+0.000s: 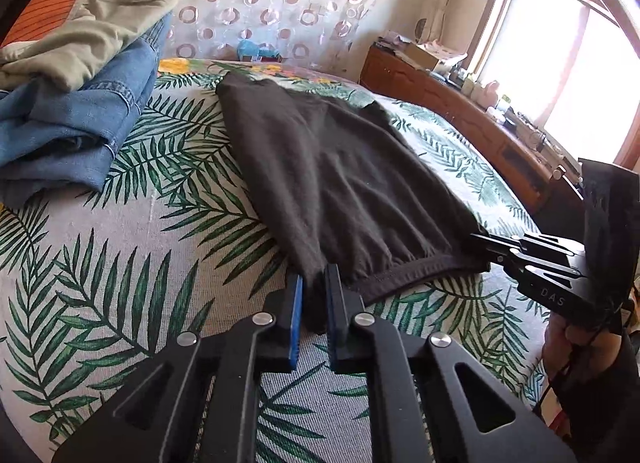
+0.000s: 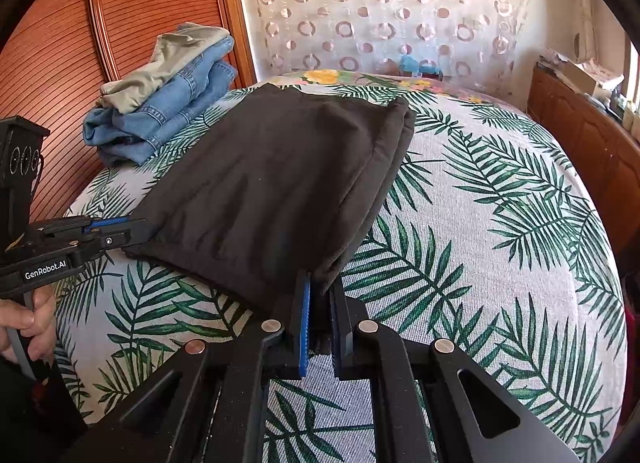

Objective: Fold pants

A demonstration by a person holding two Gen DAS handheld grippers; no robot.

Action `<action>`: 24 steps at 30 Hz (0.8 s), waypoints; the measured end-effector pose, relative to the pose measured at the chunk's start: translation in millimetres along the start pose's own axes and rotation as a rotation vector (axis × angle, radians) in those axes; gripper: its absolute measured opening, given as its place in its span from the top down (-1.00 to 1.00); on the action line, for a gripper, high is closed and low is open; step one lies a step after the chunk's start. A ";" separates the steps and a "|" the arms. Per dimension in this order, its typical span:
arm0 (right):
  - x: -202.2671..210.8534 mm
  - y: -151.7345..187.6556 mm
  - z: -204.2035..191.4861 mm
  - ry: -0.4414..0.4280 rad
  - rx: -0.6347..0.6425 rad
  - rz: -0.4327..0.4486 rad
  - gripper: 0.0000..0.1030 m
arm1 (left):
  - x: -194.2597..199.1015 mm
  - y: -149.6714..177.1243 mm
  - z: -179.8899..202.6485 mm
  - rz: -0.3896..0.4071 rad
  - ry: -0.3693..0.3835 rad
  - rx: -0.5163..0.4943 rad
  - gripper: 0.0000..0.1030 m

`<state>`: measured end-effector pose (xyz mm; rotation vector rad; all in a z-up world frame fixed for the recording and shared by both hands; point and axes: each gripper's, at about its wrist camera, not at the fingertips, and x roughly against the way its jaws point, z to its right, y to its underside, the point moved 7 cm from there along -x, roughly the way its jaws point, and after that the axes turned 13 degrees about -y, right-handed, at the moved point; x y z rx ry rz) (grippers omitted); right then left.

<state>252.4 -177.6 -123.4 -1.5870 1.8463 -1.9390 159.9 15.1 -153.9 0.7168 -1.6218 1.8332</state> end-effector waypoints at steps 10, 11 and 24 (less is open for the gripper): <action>31.8 1.7 -10.8 -0.056 -0.007 0.051 0.86 | 42.1 -7.9 1.3 0.075 0.042 -0.010 0.86; 35.1 1.9 -11.4 -0.057 -0.008 0.056 0.86 | 44.2 -7.7 1.3 0.078 0.046 -0.010 0.87; 33.6 18.9 -13.4 -0.037 0.001 0.024 0.86 | 8.7 -1.8 -11.2 0.008 -0.049 -0.028 0.10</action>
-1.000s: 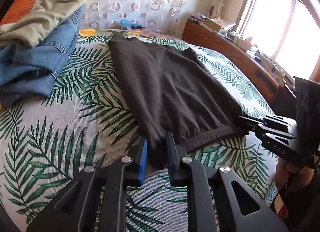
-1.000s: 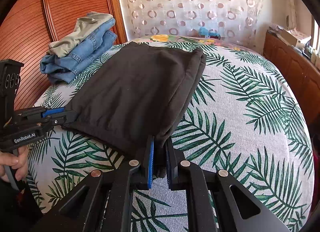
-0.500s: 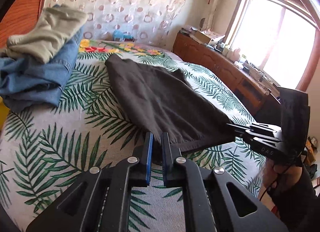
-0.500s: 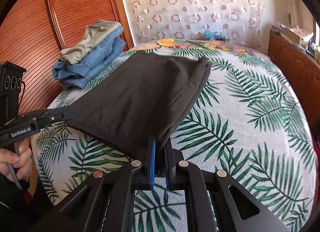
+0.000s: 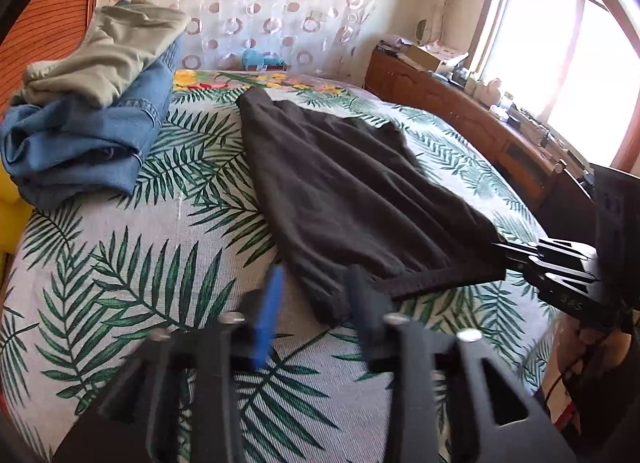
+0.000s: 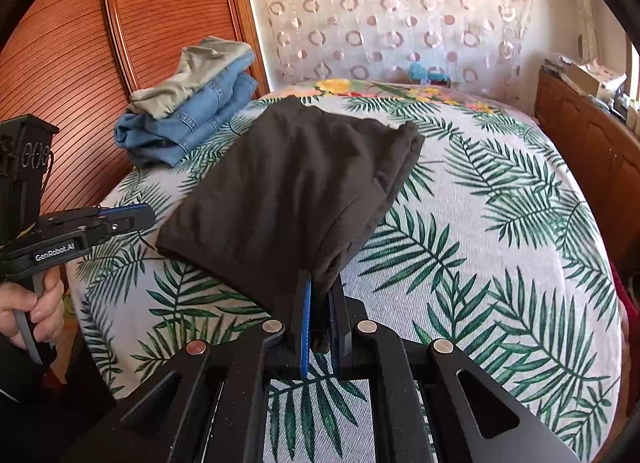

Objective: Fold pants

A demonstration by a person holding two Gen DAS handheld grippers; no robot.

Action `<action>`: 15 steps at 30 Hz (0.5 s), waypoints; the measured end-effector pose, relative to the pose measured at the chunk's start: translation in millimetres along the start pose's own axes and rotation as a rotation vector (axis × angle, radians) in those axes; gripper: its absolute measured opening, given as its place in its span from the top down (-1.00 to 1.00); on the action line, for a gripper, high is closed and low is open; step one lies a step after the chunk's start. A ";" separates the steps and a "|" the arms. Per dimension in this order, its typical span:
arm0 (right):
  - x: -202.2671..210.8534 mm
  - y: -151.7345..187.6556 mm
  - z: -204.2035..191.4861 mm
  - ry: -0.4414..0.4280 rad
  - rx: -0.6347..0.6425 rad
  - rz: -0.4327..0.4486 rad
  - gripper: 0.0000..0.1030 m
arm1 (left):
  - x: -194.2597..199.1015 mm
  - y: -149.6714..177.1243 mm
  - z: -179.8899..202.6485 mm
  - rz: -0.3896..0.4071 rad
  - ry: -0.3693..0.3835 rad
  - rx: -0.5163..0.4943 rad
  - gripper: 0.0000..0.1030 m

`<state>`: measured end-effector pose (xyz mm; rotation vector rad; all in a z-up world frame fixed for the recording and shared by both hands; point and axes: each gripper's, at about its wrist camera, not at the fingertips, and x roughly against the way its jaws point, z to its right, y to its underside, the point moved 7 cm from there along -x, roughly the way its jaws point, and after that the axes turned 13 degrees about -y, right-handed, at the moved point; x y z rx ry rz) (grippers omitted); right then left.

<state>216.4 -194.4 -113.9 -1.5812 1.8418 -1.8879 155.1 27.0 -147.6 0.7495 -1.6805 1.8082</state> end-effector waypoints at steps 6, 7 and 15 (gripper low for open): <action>-6.8 1.2 1.2 0.000 -0.008 -0.009 0.86 | -13.8 8.6 7.7 -0.024 0.012 -0.002 0.11; -7.3 1.5 1.6 -0.001 -0.010 -0.008 0.86 | -13.0 9.9 8.2 -0.023 0.010 -0.007 0.13; -6.7 2.0 2.1 -0.010 -0.022 0.003 0.86 | 2.7 12.2 22.5 0.010 0.048 -0.034 0.79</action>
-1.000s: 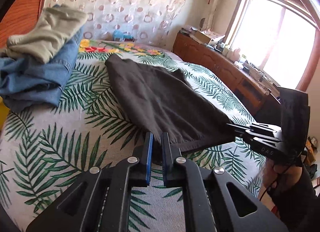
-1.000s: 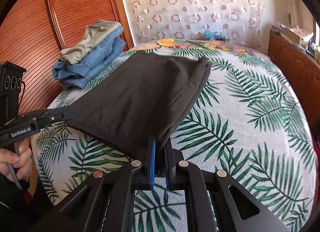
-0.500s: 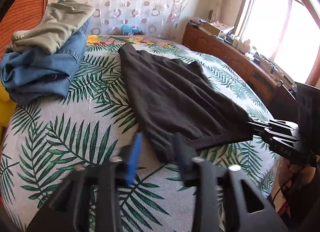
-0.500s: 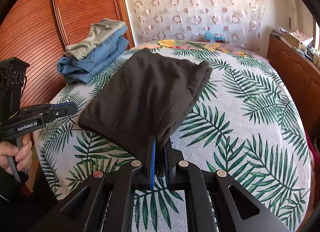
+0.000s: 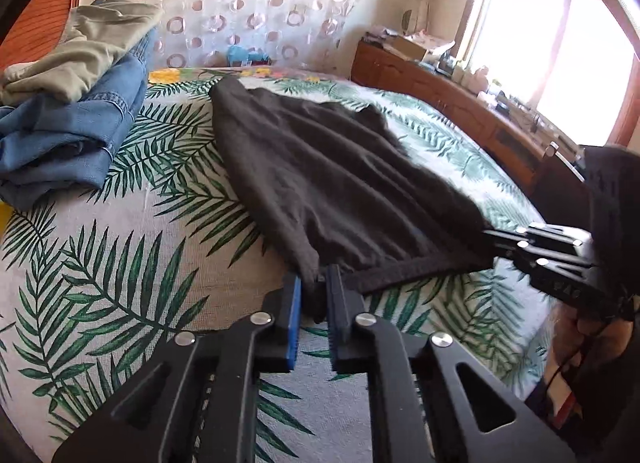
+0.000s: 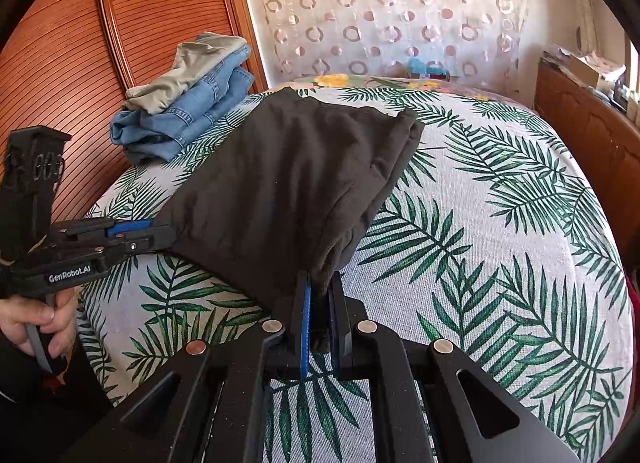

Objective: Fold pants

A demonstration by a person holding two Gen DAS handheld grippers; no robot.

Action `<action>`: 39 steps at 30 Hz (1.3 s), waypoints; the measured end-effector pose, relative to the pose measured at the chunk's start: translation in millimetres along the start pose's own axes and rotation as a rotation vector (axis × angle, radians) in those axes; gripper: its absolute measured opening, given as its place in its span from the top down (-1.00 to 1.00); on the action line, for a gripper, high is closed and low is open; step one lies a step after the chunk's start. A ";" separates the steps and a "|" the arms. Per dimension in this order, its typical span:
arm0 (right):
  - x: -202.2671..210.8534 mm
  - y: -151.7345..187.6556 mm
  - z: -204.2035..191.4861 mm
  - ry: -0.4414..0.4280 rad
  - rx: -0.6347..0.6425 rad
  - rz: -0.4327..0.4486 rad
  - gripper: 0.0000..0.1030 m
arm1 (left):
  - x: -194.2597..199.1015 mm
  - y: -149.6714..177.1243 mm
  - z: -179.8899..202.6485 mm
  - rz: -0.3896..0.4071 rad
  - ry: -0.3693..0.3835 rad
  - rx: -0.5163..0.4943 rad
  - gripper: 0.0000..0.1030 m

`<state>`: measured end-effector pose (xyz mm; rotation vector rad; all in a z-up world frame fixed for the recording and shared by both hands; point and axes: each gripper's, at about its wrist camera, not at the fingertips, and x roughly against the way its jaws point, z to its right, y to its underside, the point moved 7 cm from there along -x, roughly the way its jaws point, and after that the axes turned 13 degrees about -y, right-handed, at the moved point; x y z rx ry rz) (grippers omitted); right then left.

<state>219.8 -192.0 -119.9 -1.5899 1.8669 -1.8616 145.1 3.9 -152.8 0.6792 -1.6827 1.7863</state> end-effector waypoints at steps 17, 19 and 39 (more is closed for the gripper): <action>72.4 -19.7 -28.2 -0.060 0.053 0.136 0.86 | 93.7 -46.1 10.1 0.209 0.086 0.000 0.80; 81.0 -17.4 -31.0 -0.062 0.059 0.146 0.86 | 96.6 -48.0 10.5 0.219 0.089 -0.007 0.80; 116.4 -19.4 -33.3 -0.071 0.082 0.222 0.87 | 103.3 -53.9 10.3 0.246 0.094 -0.014 0.80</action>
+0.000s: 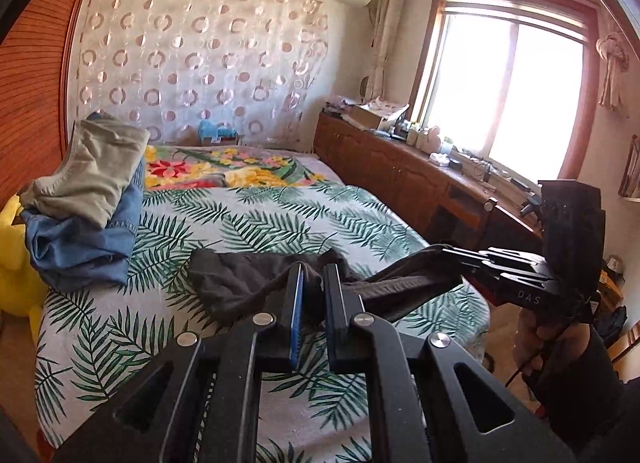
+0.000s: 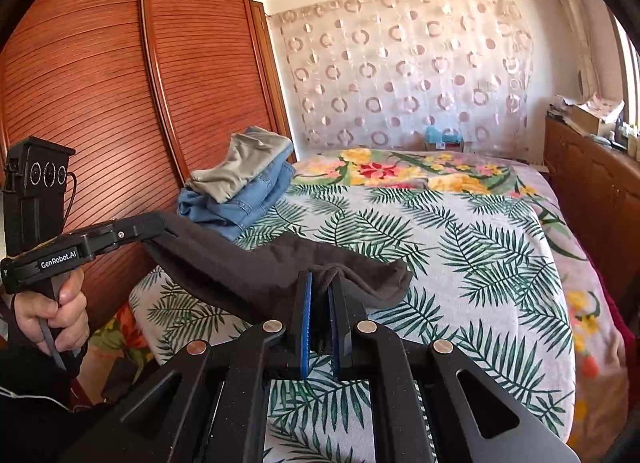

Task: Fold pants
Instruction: 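Lift the shorts again with both grippers holding the waistband, then lower the shorts onto the bed and open both grippers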

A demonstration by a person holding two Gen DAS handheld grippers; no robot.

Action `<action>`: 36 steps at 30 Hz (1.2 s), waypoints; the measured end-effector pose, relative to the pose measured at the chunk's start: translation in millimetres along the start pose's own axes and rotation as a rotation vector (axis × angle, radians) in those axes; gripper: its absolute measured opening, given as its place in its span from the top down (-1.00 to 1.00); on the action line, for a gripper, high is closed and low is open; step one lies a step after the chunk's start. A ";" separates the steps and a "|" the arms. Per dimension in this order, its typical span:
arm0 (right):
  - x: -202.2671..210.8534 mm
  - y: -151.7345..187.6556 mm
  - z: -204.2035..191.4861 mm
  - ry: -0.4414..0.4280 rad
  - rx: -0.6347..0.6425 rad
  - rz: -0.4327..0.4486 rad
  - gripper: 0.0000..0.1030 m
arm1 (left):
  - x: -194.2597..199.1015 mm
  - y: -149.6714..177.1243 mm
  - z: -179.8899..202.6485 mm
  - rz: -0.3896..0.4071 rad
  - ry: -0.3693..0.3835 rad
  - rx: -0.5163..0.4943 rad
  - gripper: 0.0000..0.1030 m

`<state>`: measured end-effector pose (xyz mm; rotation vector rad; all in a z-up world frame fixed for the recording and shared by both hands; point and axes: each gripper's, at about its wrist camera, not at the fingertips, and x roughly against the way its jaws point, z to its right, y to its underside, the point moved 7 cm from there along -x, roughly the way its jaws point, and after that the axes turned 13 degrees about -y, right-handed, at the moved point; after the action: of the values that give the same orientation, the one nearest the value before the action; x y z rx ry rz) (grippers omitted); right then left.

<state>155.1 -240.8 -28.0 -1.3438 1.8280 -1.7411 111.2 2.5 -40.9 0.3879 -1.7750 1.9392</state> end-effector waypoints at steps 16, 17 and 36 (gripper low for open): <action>-74.9 -32.5 37.3 0.058 -0.036 -0.044 0.87 | -61.8 -12.8 -17.1 -0.033 -0.056 0.003 0.80; -80.1 -33.3 39.0 0.060 -0.038 -0.049 0.87 | -65.7 -12.5 -17.6 -0.039 -0.056 0.003 0.80; -145.3 -36.4 68.1 0.090 -0.062 -0.148 0.87 | -105.7 -4.3 -28.2 -0.114 -0.114 -0.026 0.77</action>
<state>297.3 -167.9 -67.0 -1.4816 1.8878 -1.8607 205.9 14.1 -94.7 0.5887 -1.8055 1.8463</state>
